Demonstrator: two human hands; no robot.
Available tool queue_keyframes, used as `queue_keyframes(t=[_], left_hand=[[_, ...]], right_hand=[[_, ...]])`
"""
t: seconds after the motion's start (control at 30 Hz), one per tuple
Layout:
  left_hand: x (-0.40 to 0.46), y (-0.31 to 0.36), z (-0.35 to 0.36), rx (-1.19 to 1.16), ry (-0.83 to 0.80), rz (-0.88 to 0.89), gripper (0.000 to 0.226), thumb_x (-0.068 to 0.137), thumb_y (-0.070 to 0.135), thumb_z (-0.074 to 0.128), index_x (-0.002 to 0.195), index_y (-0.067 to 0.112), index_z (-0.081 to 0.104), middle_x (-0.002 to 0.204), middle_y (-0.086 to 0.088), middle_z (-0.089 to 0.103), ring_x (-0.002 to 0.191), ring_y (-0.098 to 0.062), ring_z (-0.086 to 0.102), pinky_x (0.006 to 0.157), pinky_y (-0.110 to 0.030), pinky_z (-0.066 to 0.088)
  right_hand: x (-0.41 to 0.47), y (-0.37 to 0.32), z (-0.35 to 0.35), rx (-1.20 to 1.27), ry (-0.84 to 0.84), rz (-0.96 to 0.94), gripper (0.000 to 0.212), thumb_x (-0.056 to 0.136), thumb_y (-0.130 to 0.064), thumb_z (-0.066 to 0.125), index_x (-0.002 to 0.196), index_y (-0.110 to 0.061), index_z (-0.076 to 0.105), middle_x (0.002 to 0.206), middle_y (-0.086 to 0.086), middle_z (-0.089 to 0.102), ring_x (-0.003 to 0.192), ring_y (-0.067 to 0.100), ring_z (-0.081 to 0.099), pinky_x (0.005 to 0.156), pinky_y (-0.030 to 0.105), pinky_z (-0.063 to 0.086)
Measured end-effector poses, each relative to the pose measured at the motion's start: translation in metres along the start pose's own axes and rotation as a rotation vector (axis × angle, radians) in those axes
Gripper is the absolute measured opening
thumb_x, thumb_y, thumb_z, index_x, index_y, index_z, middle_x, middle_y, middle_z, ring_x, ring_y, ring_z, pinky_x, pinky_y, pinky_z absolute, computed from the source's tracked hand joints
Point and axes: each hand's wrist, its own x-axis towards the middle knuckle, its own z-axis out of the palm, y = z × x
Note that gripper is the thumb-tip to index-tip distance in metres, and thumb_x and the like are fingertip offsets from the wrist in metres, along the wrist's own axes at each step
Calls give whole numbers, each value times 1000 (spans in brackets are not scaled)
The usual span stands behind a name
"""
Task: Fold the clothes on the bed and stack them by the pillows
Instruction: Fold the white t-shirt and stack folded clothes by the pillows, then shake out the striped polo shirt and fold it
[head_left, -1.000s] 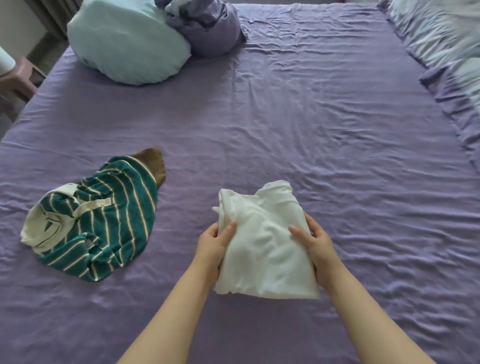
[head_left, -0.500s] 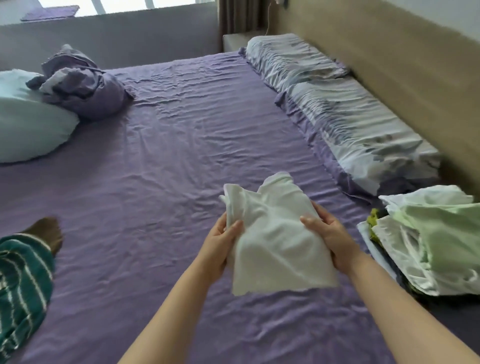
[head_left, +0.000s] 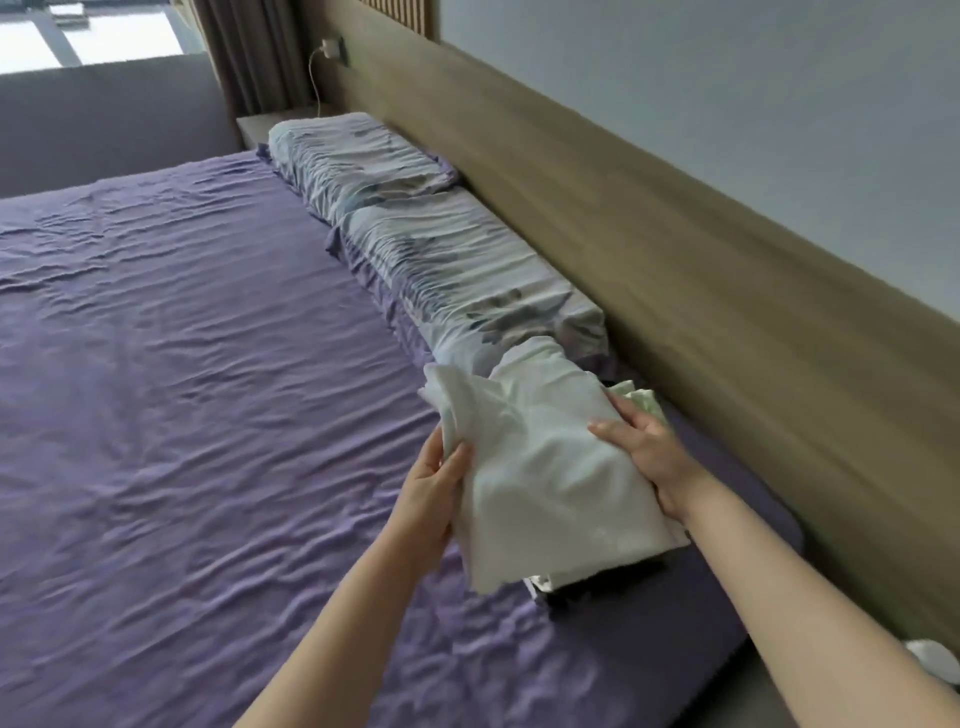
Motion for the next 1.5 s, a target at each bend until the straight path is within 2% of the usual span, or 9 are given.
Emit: queue_keyframes(t=[0.17, 0.27, 0.37, 0.43, 0.5, 0.67, 1.03, 1.27, 1.5], left_hand=[[35, -25, 51, 85, 15, -36, 37, 98, 16, 49, 134, 27, 48, 121, -2, 64, 100, -18, 65, 85, -35, 54], [45, -45, 55, 365, 42, -69, 71, 84, 15, 70, 141, 33, 32, 136, -3, 52, 118, -23, 56, 99, -47, 47], [44, -62, 55, 726, 25, -81, 114, 74, 18, 77, 150, 35, -5, 149, 2, 30, 133, -19, 38, 105, -35, 39], [42, -69, 56, 880, 49, -72, 107, 79, 24, 69, 149, 37, -12, 145, -2, 35, 117, -22, 55, 90, -39, 52], [39, -74, 56, 844, 99, -79, 98, 83, 23, 62, 149, 38, -10, 127, -2, 52, 80, -24, 69, 66, -44, 59], [29, -74, 45, 1011, 195, -42, 89, 78, 39, 67, 147, 39, 10, 130, 8, 55, 108, -15, 59, 82, -40, 53], [-68, -53, -53, 1205, 393, -315, 40, 84, 54, 50, 119, 35, 57, 112, 13, 65, 106, -10, 60, 82, -27, 44], [-202, -38, -141, 1104, 520, -433, 38, 83, 57, 51, 112, 33, 61, 116, 14, 64, 108, -10, 59, 85, -25, 45], [-359, -14, -236, 1069, 673, -401, 36, 84, 55, 53, 110, 33, 62, 115, 13, 64, 106, -9, 59, 81, -24, 44]], right_hand=[[27, 8, -61, -167, 119, -37, 50, 85, -18, 66, 133, -27, 52, 126, -4, 60, 113, 17, 59, 100, 40, 45], [40, 21, -75, -399, 175, -56, 56, 86, -15, 64, 137, -25, 46, 113, 3, 61, 99, 17, 59, 88, 30, 46], [50, 40, -78, -640, 306, -76, 58, 85, -14, 64, 139, -20, 44, 108, 7, 61, 99, 23, 58, 81, 27, 41], [52, 50, -75, -802, 385, -125, 55, 87, -16, 61, 138, -18, 44, 122, 11, 58, 111, 27, 55, 86, 32, 42], [51, 59, -70, -996, 406, -140, 51, 90, -16, 55, 138, -16, 42, 131, 11, 53, 116, 30, 50, 87, 38, 44], [40, 61, -48, -1300, 531, -303, 47, 80, -6, 64, 126, -9, 56, 124, 15, 55, 114, 36, 46, 89, 42, 38], [-38, 80, 101, -1231, 59, -647, 39, 69, -3, 76, 107, -6, 68, 102, 9, 68, 95, 31, 65, 86, 46, 48], [-128, 131, 195, -1325, -254, -504, 50, 90, -28, 56, 138, -21, 43, 127, -1, 55, 123, 18, 47, 111, 36, 22], [-242, 168, 322, -1384, -472, -560, 60, 92, -33, 51, 145, -19, 29, 127, 1, 55, 121, 18, 48, 110, 31, 24]])
